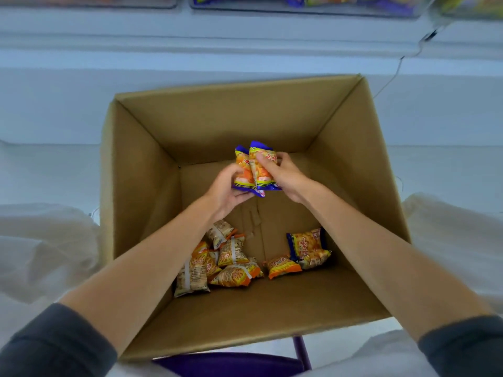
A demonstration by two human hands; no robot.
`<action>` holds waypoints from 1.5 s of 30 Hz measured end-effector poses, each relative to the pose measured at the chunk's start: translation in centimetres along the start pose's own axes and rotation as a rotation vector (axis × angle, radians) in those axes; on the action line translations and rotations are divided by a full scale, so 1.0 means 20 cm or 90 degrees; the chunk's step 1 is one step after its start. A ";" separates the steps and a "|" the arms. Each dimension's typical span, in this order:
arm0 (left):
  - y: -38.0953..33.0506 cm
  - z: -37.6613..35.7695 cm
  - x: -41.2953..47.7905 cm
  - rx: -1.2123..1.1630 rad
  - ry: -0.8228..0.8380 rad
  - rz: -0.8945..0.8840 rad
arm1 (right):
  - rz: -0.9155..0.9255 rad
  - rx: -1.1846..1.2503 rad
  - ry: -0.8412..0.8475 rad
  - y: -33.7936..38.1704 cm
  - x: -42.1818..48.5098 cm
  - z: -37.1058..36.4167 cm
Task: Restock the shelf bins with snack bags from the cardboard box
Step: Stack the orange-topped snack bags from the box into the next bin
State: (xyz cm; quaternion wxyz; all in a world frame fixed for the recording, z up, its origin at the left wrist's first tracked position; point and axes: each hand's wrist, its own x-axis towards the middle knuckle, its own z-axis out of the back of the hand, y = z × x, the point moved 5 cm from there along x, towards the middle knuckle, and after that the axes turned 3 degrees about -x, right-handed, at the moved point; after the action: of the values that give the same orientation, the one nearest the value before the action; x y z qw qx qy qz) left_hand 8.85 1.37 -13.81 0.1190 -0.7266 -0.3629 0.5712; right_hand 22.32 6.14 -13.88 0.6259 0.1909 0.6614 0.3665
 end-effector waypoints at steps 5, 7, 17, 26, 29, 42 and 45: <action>-0.21 -0.16 -0.09 0.113 -0.023 -0.066 | -0.022 0.155 0.039 0.25 -0.16 -0.04; -0.29 -0.20 -0.13 0.139 -0.046 -0.100 | 0.010 0.211 0.051 0.36 -0.24 -0.02; -0.85 -0.56 -0.60 0.234 0.038 -0.322 | 0.253 0.193 0.095 0.92 -0.65 0.22; -1.16 -0.85 -0.75 0.376 0.051 -0.522 | 0.354 0.174 0.096 1.29 -0.85 0.34; -1.26 -0.88 -0.73 0.512 -0.025 -0.609 | 0.362 0.173 0.044 1.37 -0.83 0.42; -1.90 -1.10 -0.58 0.925 -0.415 -0.977 | 0.472 0.144 -0.215 1.82 -0.48 0.79; -1.90 -1.03 -0.49 0.878 -0.436 -1.003 | 0.487 0.121 -0.240 1.95 -0.34 0.85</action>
State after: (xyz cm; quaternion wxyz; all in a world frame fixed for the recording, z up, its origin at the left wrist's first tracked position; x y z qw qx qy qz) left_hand 12.05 26.79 22.45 0.7232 0.1275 -0.3417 0.5865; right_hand 31.66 31.18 20.01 0.5346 0.5428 0.4479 0.4679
